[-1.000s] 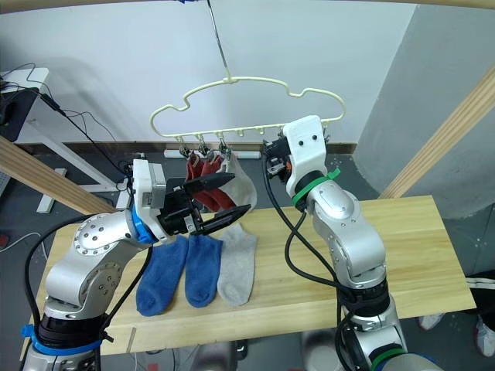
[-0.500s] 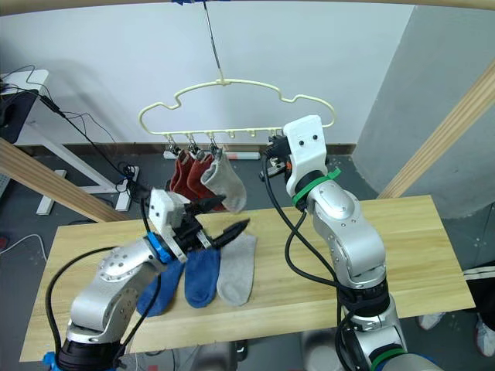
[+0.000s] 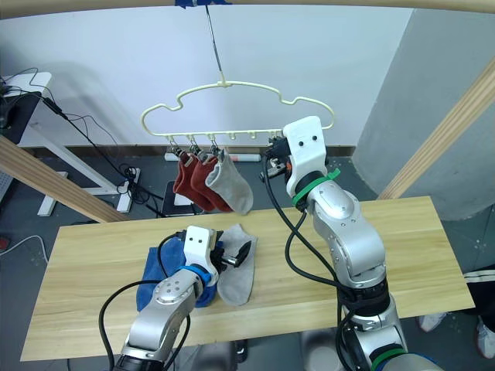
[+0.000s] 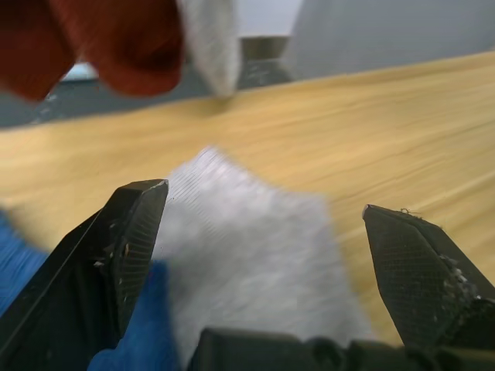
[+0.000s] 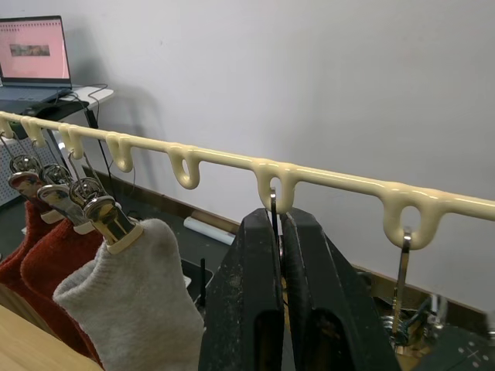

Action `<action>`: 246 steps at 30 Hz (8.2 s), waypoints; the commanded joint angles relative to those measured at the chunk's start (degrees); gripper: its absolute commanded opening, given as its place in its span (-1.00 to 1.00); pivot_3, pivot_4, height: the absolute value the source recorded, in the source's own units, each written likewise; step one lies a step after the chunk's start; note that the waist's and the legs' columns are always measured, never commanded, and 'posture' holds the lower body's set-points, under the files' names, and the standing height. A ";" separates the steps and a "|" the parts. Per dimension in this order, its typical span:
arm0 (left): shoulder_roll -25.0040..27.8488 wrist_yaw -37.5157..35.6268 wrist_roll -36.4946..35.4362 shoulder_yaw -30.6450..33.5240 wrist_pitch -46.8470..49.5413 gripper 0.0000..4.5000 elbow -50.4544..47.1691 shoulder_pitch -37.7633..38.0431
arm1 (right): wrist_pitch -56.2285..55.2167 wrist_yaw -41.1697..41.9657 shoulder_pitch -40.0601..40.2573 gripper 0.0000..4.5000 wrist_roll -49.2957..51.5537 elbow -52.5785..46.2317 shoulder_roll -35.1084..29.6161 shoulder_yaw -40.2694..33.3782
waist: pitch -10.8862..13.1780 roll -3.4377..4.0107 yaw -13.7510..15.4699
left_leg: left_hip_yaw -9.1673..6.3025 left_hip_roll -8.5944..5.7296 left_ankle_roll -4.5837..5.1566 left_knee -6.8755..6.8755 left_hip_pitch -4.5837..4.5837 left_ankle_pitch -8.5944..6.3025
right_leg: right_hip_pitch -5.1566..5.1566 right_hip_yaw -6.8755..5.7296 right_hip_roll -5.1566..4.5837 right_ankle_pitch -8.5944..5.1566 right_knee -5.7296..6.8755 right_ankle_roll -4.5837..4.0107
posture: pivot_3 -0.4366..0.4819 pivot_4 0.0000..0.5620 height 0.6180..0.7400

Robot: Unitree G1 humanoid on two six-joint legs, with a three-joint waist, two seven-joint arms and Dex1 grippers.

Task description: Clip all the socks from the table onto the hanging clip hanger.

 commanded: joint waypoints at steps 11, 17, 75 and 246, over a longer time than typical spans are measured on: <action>-0.97 2.21 3.99 -2.28 4.89 0.99 1.64 1.09 | 0.21 0.30 0.05 -1.00 0.67 -2.22 0.43 0.30 | -0.03 0.00 -0.11 | 0.00 0.01 0.01 -0.01 0.02 0.01 | 0.01 0.00 0.01 0.00 0.00 0.00 | -0.61 0.05 1.00; 0.13 1.69 4.59 -2.19 5.53 0.28 1.52 1.18 | 0.50 0.10 0.24 -1.00 0.90 -2.34 0.85 0.19 | -0.07 0.01 -0.22 | 0.00 0.01 0.01 -0.01 0.03 0.01 | 0.02 0.00 0.01 0.00 0.00 0.00 | -0.61 0.04 1.00; 2.99 -13.81 1.40 0.17 -36.63 -0.98 5.66 -9.72 | 5.91 0.85 0.65 -1.00 7.96 -4.82 3.99 -0.43 | -0.09 0.01 -1.20 | -0.03 0.01 0.02 -0.10 -0.02 0.01 | 0.01 -0.04 -0.02 0.00 -0.16 0.00 | -0.60 0.02 1.00; 19.37 -35.81 -21.46 5.27 -6.04 0.51 -11.72 -19.06 | 7.02 -10.57 4.56 -0.94 2.89 -10.82 10.86 -7.59 | -0.28 0.01 -1.35 | -0.04 0.00 -0.02 -0.08 -0.02 0.06 | 0.00 -0.03 0.01 0.02 -0.08 0.02 | -0.63 -0.08 1.00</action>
